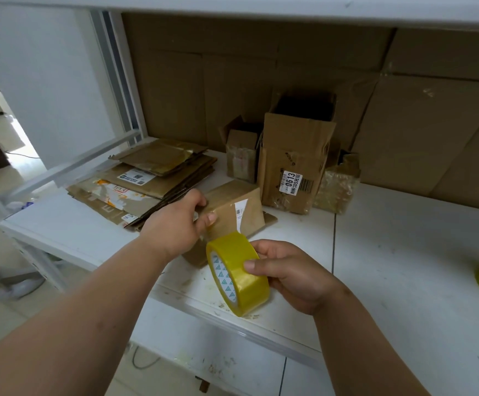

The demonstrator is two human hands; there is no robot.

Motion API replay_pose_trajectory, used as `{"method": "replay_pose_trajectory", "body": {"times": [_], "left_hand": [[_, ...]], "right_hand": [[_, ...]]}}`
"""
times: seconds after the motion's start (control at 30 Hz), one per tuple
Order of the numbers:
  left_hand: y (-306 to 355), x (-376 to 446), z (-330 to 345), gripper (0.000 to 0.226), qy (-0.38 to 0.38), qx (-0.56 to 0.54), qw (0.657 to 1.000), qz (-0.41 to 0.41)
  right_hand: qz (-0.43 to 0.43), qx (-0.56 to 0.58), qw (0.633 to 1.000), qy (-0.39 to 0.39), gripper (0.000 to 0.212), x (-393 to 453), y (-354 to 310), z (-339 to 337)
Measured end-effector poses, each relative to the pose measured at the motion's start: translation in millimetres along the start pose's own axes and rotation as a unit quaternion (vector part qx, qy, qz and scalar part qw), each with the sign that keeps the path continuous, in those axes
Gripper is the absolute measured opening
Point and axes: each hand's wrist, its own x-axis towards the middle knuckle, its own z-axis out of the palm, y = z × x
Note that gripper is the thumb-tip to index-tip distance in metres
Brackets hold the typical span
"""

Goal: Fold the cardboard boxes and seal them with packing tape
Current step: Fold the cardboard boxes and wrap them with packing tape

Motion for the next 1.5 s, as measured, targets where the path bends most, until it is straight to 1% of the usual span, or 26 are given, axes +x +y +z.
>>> {"method": "replay_pose_trajectory", "body": {"times": [0.17,0.23,0.3,0.37,0.43,0.5,0.53,0.57,0.6,0.63,0.67,0.7,0.77,0.83,0.9,1.0,1.07,1.13,1.17,1.2,1.23,1.3,1.33,1.37,1.4,1.5], "left_hand": [[5,-10,8,0.036,0.092,-0.030,0.995,-0.007],[9,-16,8,0.037,0.107,-0.046,0.993,-0.030],[13,-23,6,0.040,0.061,-0.128,0.985,-0.097],[15,-30,3,0.049,-0.016,-0.254,0.955,-0.155],[17,-36,3,0.062,-0.082,-0.306,0.931,-0.181],[19,-40,5,0.066,-0.112,-0.342,0.913,-0.192],[20,-41,7,0.064,-0.110,-0.365,0.903,-0.197],[21,-41,9,0.060,-0.097,-0.384,0.895,-0.203],[21,-41,11,0.055,-0.076,-0.398,0.890,-0.208],[21,-41,14,0.051,-0.054,-0.408,0.886,-0.213],[22,-42,16,0.047,-0.033,-0.416,0.883,-0.216],[23,-43,19,0.044,-0.016,-0.428,0.877,-0.217],[26,-46,22,0.039,0.001,-0.456,0.863,-0.219],[29,-49,23,0.037,0.007,-0.466,0.856,-0.222],[32,-52,23,0.037,0.007,-0.466,0.856,-0.222],[35,-58,23,0.042,-0.001,-0.468,0.858,-0.213],[38,-62,24,0.045,-0.005,-0.491,0.845,-0.210],[40,-65,26,0.047,0.005,-0.519,0.829,-0.208],[41,-66,27,0.048,0.009,-0.529,0.824,-0.204],[43,-67,28,0.050,0.012,-0.538,0.819,-0.200],[46,-67,29,0.051,0.013,-0.547,0.813,-0.198],[49,-67,30,0.050,0.017,-0.564,0.801,-0.201],[49,-67,30,0.050,0.018,-0.568,0.797,-0.202],[50,-66,30,0.050,0.019,-0.571,0.795,-0.203],[50,-66,30,0.050,0.018,-0.574,0.793,-0.202],[50,-66,30,0.053,0.018,-0.574,0.794,-0.201]], "right_hand": [[-0.008,0.013,1.000,-0.015,0.026,0,3,-3],[-0.008,0.011,1.000,-0.022,0.032,-1,4,-6],[-0.007,0.005,1.000,-0.030,0.040,-1,5,-9],[-0.006,-0.008,0.999,-0.040,0.044,-1,6,-11],[-0.002,-0.012,0.997,-0.076,0.045,-3,7,-18],[0.002,0.001,0.994,-0.113,0.044,-7,9,-29],[0.003,0.009,0.995,-0.102,0.042,-7,10,-36],[0.000,0.001,0.998,-0.059,0.036,-5,11,-42],[-0.003,-0.034,0.999,0.008,0.030,-1,14,-48],[-0.005,-0.097,0.992,0.081,0.030,5,18,-52],[-0.011,-0.184,0.973,0.138,0.036,11,21,-55],[-0.019,-0.283,0.945,0.165,0.043,17,25,-56],[-0.026,-0.460,0.876,0.144,0.057,28,36,-55],[-0.014,-0.567,0.816,0.110,0.056,35,44,-52],[-0.023,-0.608,0.786,0.114,0.041,37,49,-51],[-0.032,-0.626,0.761,0.166,0.019,36,49,-55],[0.000,-0.647,0.738,0.192,0.015,33,43,-62],[0.021,-0.656,0.722,0.217,0.018,31,32,-69],[0.013,-0.652,0.723,0.229,0.019,30,26,-71],[-0.010,-0.635,0.736,0.236,0.018,30,19,-71],[-0.046,-0.597,0.766,0.233,0.016,31,11,-69],[-0.132,-0.464,0.856,0.189,0.006,35,-4,-60],[-0.174,-0.406,0.883,0.160,0.003,37,-12,-52],[-0.206,-0.380,0.891,0.136,0.006,42,-19,-45],[-0.222,-0.379,0.891,0.113,0.010,48,-23,-39],[-0.203,-0.437,0.873,0.075,0.011,67,-28,-28]]}}
